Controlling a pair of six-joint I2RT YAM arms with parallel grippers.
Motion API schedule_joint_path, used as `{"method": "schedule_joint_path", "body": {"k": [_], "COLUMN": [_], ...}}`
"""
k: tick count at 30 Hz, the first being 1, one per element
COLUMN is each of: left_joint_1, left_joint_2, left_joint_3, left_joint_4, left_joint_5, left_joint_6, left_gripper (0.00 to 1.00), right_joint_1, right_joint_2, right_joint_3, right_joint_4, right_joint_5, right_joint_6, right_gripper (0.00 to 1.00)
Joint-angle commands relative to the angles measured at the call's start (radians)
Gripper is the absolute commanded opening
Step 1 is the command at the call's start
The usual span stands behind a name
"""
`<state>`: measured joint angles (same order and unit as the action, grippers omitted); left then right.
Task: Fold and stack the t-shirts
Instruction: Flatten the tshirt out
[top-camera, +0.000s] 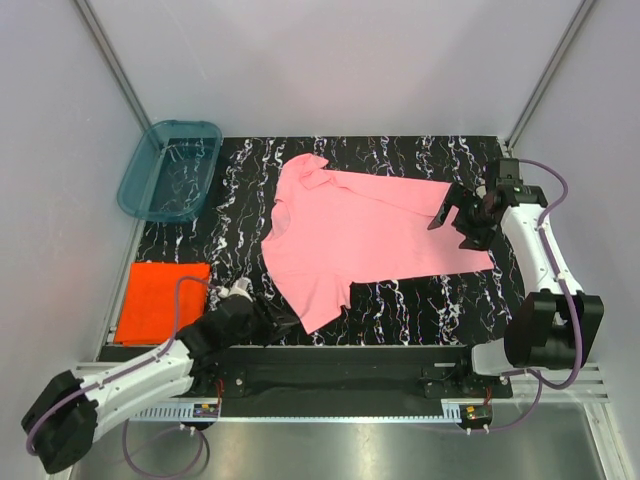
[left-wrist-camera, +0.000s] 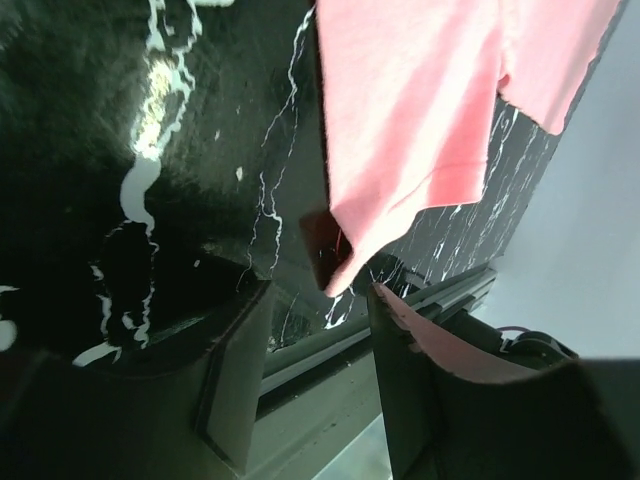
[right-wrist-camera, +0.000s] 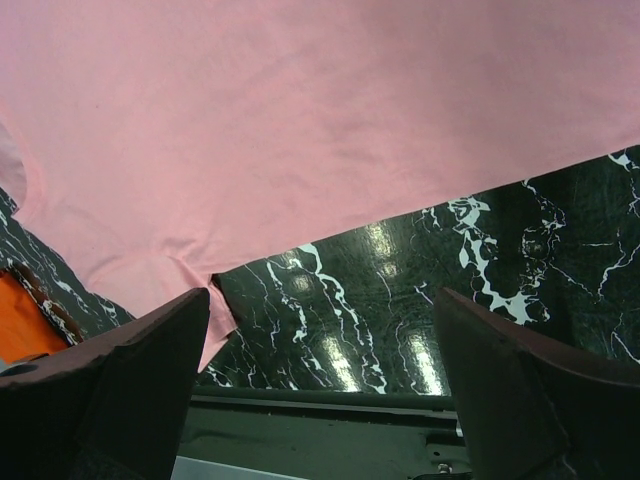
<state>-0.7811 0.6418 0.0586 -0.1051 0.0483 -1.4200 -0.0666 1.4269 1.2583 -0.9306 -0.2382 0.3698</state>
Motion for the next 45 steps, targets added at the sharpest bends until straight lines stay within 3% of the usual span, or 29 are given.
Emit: {"method": "schedule_joint_path", "body": {"k": [1, 4, 9, 17, 26, 31, 36, 39, 45], "left_joint_1": [-0.032, -0.044, -0.064, -0.087, -0.121, -0.122, -0.122, -0.122, -0.122], "left_joint_2": [0.108, 0.162, 0.183, 0.360, 0.394, 0.447, 0.522, 0.519, 0.409], "left_joint_3": [0.003, 0.001, -0.016, -0.031, -0.034, -0.045, -0.020, -0.003, 0.153], "left_joint_4": [0.186, 0.214, 0.238, 0.427, 0.443, 0.531, 0.593, 0.587, 0.407], "left_joint_5": [-0.042, -0.044, -0.106, -0.079, -0.090, -0.093, -0.081, -0.082, -0.074], "left_joint_6": [-0.043, -0.053, -0.083, -0.085, -0.117, -0.129, -0.093, -0.066, 0.165], "left_gripper": [0.49, 0.44, 0.43, 0.42, 0.38, 0.34, 0.21, 0.02, 0.00], "right_joint_1": [-0.002, -0.002, -0.002, -0.002, -0.004, -0.004, -0.004, -0.018, -0.093], "right_joint_2": [-0.048, -0.060, -0.089, -0.086, -0.072, -0.060, -0.030, -0.008, 0.061], "right_joint_3": [-0.013, -0.022, -0.037, -0.050, -0.046, -0.053, -0.053, -0.054, -0.071], "right_joint_4": [0.023, 0.026, 0.033, 0.042, 0.055, 0.061, 0.070, 0.070, 0.087], "right_joint_5": [-0.021, -0.018, -0.010, -0.006, -0.004, 0.011, 0.062, 0.106, 0.174], "right_joint_6": [-0.012, -0.008, -0.003, 0.003, 0.004, 0.011, 0.044, 0.070, 0.083], "right_gripper": [1.00, 1.00, 1.00, 1.00, 1.00, 1.00, 1.00, 1.00, 0.88]}}
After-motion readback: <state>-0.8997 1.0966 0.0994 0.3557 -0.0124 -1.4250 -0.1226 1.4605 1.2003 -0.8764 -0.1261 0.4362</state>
